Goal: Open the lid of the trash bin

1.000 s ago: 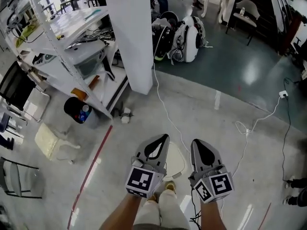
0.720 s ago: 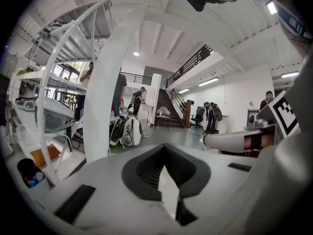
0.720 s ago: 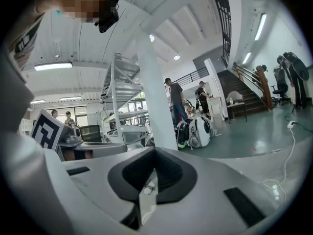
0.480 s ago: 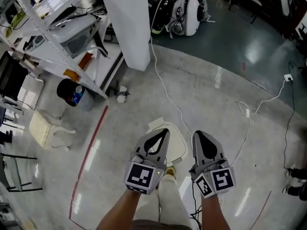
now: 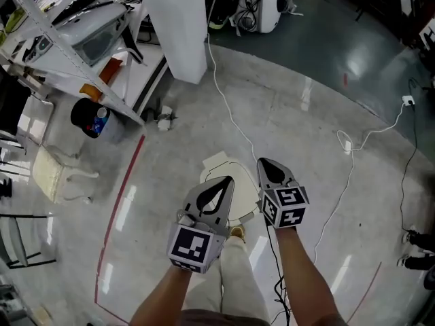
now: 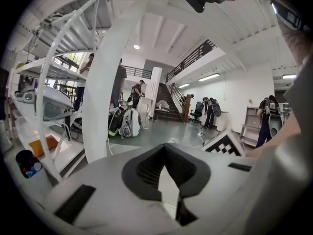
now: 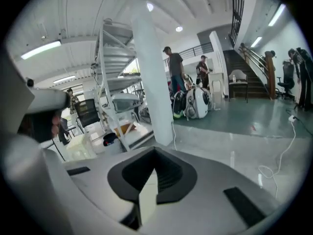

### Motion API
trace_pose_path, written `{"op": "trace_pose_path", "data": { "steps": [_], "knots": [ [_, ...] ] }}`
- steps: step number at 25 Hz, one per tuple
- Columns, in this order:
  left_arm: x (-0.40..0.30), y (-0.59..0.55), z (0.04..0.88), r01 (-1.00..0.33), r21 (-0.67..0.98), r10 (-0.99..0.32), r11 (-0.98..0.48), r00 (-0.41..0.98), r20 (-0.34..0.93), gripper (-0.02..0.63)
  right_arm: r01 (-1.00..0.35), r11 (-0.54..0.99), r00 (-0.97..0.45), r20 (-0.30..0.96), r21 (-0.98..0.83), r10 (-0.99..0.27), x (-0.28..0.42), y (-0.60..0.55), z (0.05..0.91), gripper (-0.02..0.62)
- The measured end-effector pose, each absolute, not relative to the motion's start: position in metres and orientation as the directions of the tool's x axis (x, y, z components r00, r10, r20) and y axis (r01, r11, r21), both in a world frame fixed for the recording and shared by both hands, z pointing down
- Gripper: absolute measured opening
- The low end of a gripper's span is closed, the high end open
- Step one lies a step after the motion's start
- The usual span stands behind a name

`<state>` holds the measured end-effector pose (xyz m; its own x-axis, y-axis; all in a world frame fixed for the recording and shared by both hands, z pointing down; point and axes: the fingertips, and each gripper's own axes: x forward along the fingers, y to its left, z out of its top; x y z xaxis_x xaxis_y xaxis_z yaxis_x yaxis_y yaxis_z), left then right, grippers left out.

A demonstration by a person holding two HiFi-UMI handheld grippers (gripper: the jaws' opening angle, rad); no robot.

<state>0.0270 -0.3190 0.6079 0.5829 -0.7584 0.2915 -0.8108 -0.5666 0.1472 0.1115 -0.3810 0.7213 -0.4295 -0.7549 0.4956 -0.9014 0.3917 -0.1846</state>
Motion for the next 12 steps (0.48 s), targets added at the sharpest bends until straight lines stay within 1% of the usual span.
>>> {"op": "trace_pose_path", "data": {
  "steps": [4, 7, 12],
  "knots": [
    [0.025, -0.314, 0.629, -0.806, 0.128, -0.755, -0.578, 0.587, 0.291, 0.009, -0.914, 0.362, -0.388, 0.663, -0.186, -0.64, 0.124, -0.359, 0.814, 0.029],
    [0.021, -0.308, 0.648, -0.814, 0.168, -0.741, -0.557, 0.578, 0.342, 0.009, -0.922, 0.339, -0.354, 0.766, -0.188, -0.537, 0.129, -0.323, 0.878, 0.029],
    [0.017, -0.304, 0.673, -0.813, 0.185, -0.721, -0.552, 0.577, 0.384, 0.009, -0.934, 0.273, -0.326, 0.861, -0.23, -0.391, 0.127, -0.252, 0.952, 0.029]
  ]
}}
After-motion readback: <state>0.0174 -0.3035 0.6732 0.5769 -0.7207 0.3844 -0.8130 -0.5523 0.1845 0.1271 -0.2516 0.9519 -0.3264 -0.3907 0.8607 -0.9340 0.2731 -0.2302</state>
